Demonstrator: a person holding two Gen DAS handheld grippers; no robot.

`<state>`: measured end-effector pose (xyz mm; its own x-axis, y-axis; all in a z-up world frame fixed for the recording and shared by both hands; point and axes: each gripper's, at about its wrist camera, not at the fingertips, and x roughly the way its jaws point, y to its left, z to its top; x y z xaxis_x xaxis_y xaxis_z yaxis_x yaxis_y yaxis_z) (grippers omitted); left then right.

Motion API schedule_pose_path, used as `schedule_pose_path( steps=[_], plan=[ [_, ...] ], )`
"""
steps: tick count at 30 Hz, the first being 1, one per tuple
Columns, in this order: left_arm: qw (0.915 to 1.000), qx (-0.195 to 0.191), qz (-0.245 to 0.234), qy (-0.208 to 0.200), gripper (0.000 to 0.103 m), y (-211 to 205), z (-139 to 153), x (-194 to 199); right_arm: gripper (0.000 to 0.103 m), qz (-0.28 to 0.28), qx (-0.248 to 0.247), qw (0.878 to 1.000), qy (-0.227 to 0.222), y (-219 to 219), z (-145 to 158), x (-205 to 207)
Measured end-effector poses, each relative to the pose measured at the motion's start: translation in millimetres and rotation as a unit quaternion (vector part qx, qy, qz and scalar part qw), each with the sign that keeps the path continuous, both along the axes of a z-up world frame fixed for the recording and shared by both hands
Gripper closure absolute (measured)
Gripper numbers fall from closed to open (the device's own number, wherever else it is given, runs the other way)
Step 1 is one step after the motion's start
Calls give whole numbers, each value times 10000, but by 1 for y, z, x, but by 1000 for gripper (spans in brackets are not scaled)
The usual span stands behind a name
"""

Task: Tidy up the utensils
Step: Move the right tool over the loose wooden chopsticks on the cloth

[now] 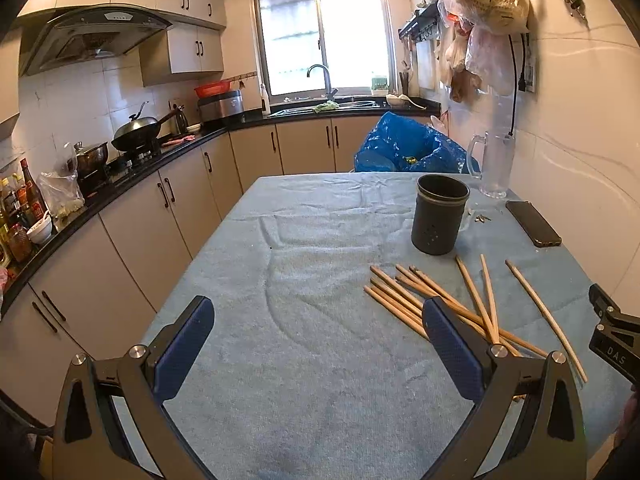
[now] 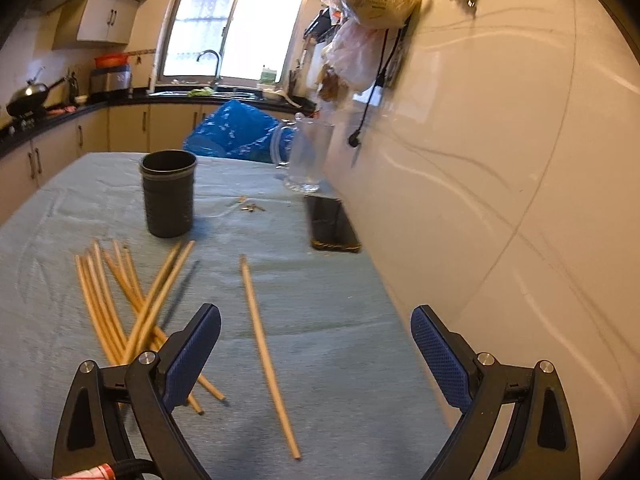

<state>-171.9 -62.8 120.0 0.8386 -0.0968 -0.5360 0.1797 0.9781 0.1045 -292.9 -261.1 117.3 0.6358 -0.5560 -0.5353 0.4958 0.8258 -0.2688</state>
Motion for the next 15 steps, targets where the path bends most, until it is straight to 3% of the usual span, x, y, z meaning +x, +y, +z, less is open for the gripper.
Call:
schedule_pose_path(
  steps=[8,12,15],
  plan=[
    [9998,100,-90,114,0,-9,-6,2,5,-106,-318,9994,66,3,2,-2],
    [9992,43,-140,371,0,-9,-14,12,4,-60,-102,9999,116,-5,-5,1],
    [9976,-130,-151,668,0,-5,-23,26,4,134,406,9989,179,-23,-14,6]
  ],
)
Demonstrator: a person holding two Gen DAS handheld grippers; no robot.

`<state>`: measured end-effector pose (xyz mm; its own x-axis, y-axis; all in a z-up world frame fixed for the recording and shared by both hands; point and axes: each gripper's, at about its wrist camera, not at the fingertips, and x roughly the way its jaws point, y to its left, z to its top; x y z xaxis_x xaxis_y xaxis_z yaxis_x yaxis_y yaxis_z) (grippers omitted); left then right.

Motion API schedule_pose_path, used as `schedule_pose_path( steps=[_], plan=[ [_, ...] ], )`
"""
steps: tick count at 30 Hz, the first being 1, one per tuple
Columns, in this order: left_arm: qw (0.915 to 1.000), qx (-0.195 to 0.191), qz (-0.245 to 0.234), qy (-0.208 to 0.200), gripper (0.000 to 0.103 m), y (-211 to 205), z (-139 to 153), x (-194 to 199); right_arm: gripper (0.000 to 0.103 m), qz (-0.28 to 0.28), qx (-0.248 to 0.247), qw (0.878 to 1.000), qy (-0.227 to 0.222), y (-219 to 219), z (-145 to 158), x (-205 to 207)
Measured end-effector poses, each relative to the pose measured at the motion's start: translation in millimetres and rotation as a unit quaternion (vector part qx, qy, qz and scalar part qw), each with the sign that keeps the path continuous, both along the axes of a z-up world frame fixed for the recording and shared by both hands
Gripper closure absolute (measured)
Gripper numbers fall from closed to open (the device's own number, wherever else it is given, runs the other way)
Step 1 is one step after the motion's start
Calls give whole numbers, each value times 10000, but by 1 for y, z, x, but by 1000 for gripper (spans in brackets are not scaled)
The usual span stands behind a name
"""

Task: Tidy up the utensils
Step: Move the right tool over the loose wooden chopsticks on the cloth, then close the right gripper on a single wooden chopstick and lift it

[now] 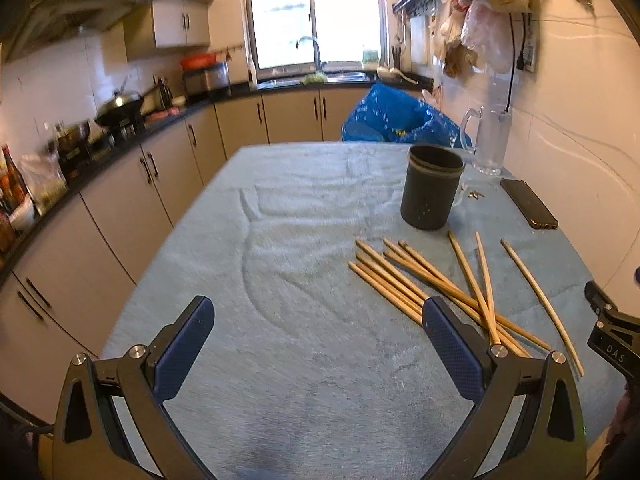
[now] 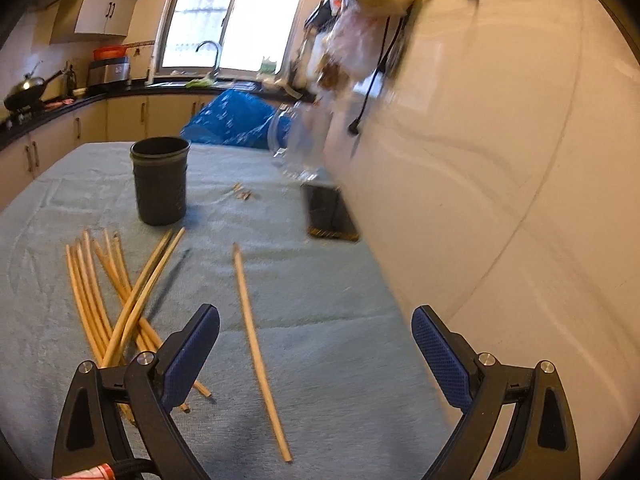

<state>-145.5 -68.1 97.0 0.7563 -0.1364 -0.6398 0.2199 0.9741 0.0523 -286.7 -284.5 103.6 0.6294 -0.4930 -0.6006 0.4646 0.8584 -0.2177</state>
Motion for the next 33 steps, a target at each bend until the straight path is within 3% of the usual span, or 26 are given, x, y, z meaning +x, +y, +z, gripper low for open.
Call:
schedule_pose_path(
  steps=[5,10,13,20,27,33],
  plan=[
    [9993,12,36,385,0,1,-18,24,4,407,922,9947,193,-26,-16,13],
    [9978,-3,-60,667,0,-8,-28,40,5,659,1442,9869,291,-37,-26,24],
    [9974,-1,-181,698,0,-17,-28,44,5,747,1501,9853,321,-40,-28,32],
    [9974,431,-366,457,0,-42,-29,44,7,834,1522,9844,296,-45,-31,43],
    [9968,599,-406,345,0,-51,-29,46,8,691,1287,9889,-284,-51,-23,40],
    [9964,644,-403,371,0,-52,-30,51,9,694,1578,9850,-103,-63,-26,52]
  ],
)
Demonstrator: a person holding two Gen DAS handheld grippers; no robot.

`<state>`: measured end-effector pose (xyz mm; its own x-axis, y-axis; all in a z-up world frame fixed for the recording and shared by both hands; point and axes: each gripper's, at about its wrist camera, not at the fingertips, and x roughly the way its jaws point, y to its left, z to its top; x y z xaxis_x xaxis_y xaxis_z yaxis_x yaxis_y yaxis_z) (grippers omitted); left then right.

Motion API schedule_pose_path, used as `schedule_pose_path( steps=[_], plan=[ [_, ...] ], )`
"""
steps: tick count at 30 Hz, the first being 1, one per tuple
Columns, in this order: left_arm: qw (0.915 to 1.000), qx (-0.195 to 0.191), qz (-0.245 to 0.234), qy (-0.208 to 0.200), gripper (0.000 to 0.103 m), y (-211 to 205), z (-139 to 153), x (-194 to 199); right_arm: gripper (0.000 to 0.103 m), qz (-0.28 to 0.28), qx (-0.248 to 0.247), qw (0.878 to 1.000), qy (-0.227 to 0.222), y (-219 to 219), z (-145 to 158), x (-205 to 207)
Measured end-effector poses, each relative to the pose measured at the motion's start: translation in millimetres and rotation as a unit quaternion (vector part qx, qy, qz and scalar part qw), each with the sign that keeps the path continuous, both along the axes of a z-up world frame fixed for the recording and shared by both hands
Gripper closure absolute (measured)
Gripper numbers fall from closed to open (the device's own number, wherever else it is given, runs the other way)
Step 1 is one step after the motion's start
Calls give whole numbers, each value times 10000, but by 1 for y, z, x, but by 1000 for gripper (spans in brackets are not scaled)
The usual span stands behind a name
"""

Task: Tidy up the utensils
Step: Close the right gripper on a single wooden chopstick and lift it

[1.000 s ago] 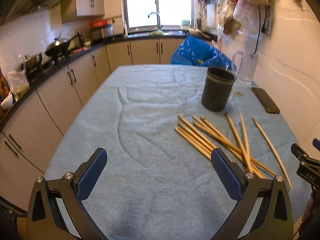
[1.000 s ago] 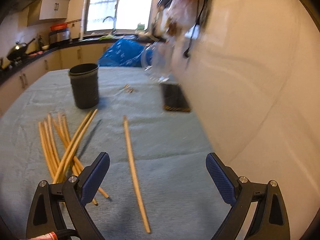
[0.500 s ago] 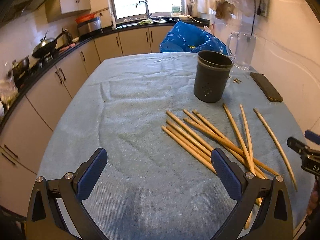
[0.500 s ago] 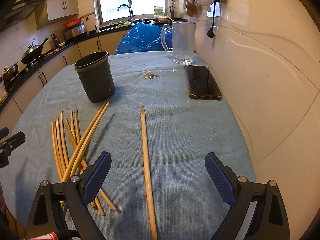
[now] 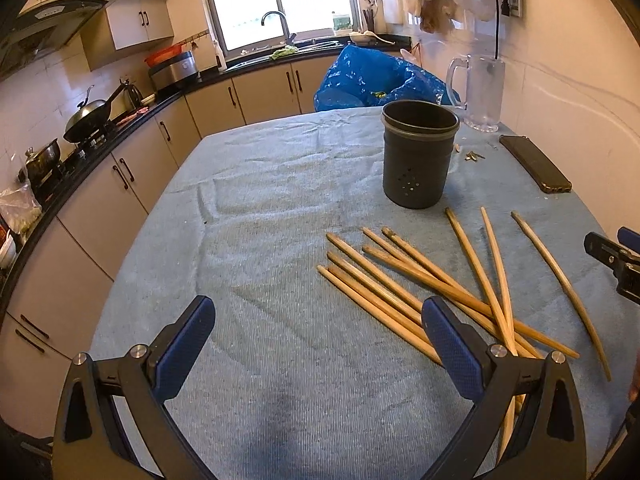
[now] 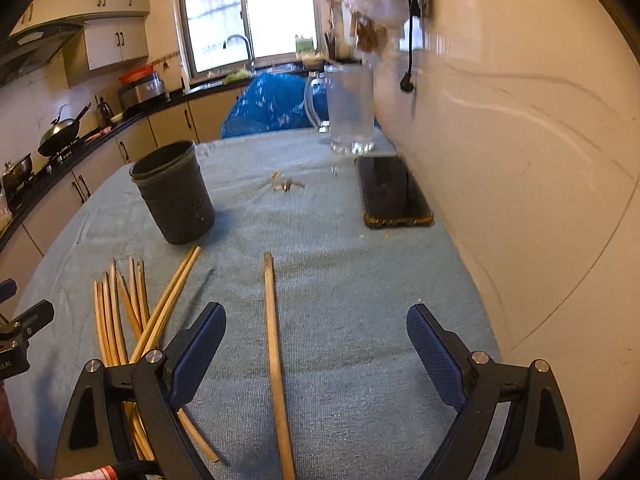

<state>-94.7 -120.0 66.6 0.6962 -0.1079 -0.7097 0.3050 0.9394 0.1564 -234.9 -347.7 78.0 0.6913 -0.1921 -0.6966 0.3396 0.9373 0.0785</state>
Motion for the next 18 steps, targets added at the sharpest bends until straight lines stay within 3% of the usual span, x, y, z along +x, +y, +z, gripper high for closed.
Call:
schedule_pose_path(
  steps=[9,14,18],
  plan=[
    [9991,-256,-155,308,2,-10,10,27,26,353,263,9970,635,-4,-18,29],
    [9947,-557,-321,799,34,-36,15,63,35,580,336,9940,865,-3,-28,46],
    [9905,-471,-548,1171,40,-69,0,86,42,719,307,9916,1030,0,-36,59]
  ],
)
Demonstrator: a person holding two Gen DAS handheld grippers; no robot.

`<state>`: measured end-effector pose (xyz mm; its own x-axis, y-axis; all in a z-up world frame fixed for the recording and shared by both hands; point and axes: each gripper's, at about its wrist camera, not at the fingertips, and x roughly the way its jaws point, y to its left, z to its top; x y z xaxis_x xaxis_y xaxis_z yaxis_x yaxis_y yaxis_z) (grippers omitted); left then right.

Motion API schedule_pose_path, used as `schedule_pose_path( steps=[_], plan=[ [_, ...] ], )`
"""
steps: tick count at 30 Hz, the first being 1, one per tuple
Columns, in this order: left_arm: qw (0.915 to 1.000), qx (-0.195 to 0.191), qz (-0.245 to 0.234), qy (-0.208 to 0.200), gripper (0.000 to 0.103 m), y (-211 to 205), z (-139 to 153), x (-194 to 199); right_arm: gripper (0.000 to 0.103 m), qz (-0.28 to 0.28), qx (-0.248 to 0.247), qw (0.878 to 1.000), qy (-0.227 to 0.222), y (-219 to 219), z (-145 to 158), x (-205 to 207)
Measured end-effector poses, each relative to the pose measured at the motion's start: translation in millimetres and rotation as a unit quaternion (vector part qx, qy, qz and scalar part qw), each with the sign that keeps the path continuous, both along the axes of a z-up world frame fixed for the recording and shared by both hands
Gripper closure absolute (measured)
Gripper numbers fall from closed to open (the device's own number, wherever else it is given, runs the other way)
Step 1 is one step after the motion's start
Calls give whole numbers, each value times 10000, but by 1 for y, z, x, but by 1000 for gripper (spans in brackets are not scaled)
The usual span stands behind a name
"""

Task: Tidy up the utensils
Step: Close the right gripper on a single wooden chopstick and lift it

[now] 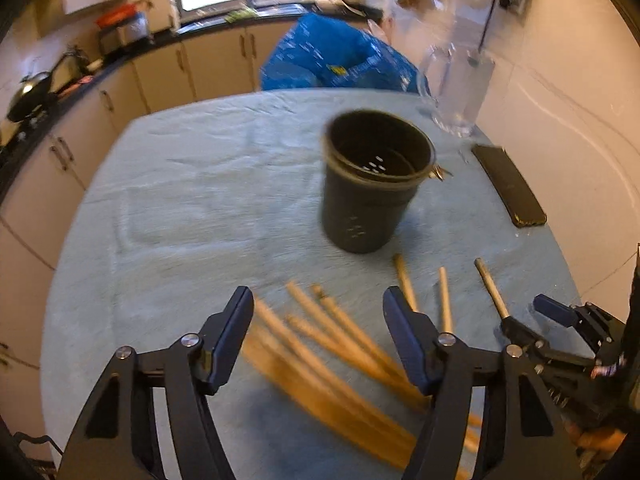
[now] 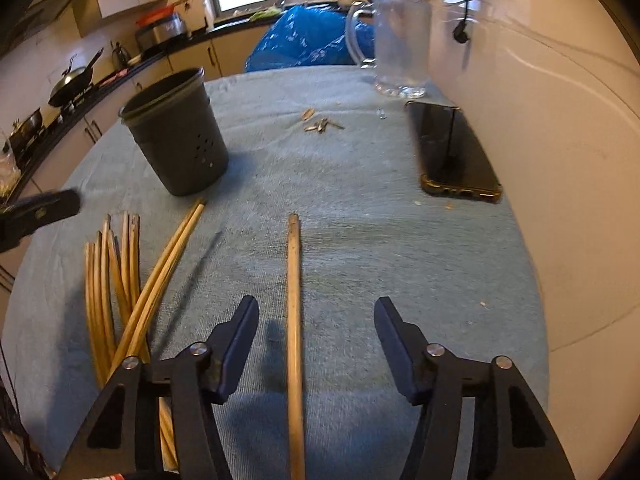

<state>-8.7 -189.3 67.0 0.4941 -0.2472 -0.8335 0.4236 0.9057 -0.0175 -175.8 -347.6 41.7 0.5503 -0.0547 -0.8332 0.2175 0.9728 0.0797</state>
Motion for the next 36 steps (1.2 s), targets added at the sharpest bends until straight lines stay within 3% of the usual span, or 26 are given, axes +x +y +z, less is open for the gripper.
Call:
schedule_pose_path(
  steps=[6,10,13,17,21,23,24,26,29,36],
  plan=[
    [9975,281,-355,543,56,-47,-37,14,47,-12,-14,9999,155,-2,-6,12],
    [9964,387,-453,610,63,-68,-50,18,50,10,-64,9998,195,-3,-7,18],
    [9951,418,-450,780,76,-76,-57,22,55,71,-95,9997,216,-3,-7,21],
    [9951,555,-539,614,78,-82,-60,20,63,158,-144,9993,300,-2,-6,29],
    [9950,499,-599,620,79,-83,-59,26,65,212,-227,9988,386,-1,-7,39],
    [9950,509,-645,560,95,-83,-58,26,69,256,-307,9982,440,2,-7,45],
    [9950,488,-650,581,96,-81,-58,26,77,285,-285,9981,464,2,-6,48],
    [9957,315,-591,647,97,-73,-54,27,95,353,-204,9978,527,4,-5,52],
    [9969,-61,-527,580,97,-58,-38,19,96,333,10,9980,541,3,-2,54],
    [9940,-833,-711,24,97,-19,21,-24,96,130,406,9989,-217,-2,38,18]
  ],
)
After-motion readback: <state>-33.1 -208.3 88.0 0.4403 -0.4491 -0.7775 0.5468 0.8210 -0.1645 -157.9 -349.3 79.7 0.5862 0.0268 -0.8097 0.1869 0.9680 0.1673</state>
